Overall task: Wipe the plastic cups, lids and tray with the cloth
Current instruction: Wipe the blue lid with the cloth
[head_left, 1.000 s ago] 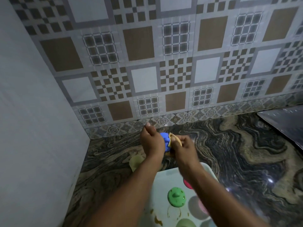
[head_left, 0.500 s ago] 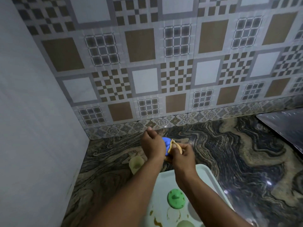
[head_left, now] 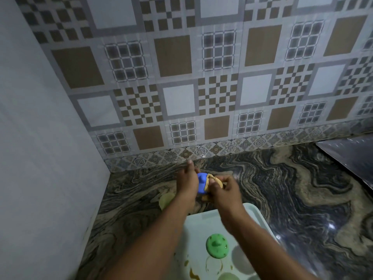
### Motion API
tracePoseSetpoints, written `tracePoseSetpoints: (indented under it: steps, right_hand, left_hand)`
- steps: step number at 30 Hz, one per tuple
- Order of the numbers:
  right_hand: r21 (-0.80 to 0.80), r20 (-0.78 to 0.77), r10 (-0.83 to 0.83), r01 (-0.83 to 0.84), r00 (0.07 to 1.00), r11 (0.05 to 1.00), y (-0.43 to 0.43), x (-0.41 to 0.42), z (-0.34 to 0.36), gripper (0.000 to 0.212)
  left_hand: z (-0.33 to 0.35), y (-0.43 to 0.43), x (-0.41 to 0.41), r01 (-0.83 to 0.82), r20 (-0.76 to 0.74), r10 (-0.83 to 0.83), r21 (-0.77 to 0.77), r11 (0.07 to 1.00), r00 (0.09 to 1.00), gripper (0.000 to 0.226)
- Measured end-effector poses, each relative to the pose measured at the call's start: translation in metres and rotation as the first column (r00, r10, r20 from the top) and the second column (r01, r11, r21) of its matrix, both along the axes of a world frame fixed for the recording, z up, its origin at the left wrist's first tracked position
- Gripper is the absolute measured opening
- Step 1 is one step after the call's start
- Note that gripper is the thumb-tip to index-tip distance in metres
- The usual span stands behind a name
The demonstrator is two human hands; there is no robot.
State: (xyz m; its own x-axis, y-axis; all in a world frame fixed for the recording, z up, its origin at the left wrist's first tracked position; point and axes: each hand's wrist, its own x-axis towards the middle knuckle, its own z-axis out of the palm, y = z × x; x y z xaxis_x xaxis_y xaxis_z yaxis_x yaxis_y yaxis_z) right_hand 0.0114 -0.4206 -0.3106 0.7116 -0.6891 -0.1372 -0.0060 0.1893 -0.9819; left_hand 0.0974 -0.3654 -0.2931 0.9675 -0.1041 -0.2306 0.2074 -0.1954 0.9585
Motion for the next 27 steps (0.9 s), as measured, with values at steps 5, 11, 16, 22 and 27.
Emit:
tracePoseSetpoints:
  steps: [5,11,16,22,27]
  right_hand:
    - [0.031,0.010,0.388,-0.388,0.921,0.921,-0.035,-0.008,0.027,0.008]
    - [-0.127,0.030,-0.100,0.103,0.994,0.986,0.017,-0.005,-0.010,0.008]
    - [0.024,0.000,0.350,-0.350,0.937,0.937,-0.030,-0.013,0.023,0.011]
    - [-0.055,0.014,-0.023,0.024,1.000,0.998,0.009,-0.001,0.011,0.008]
    - [-0.022,-0.033,0.063,-0.063,0.997,0.998,-0.004,-0.001,0.007,0.006]
  left_hand:
    - [0.007,0.012,0.017,0.293,-0.077,-0.293,-0.006,0.956,0.953,0.065]
    - [0.009,-0.003,-0.009,-0.243,0.108,0.244,-0.021,0.970,0.964,0.052]
    - [0.000,0.021,0.016,0.277,-0.243,-0.301,-0.129,0.952,0.922,0.063]
    - [0.023,-0.002,-0.007,-0.230,0.213,0.237,-0.057,0.972,0.948,0.047]
    - [0.001,0.006,-0.002,-0.113,0.182,0.099,0.066,0.991,0.978,0.047]
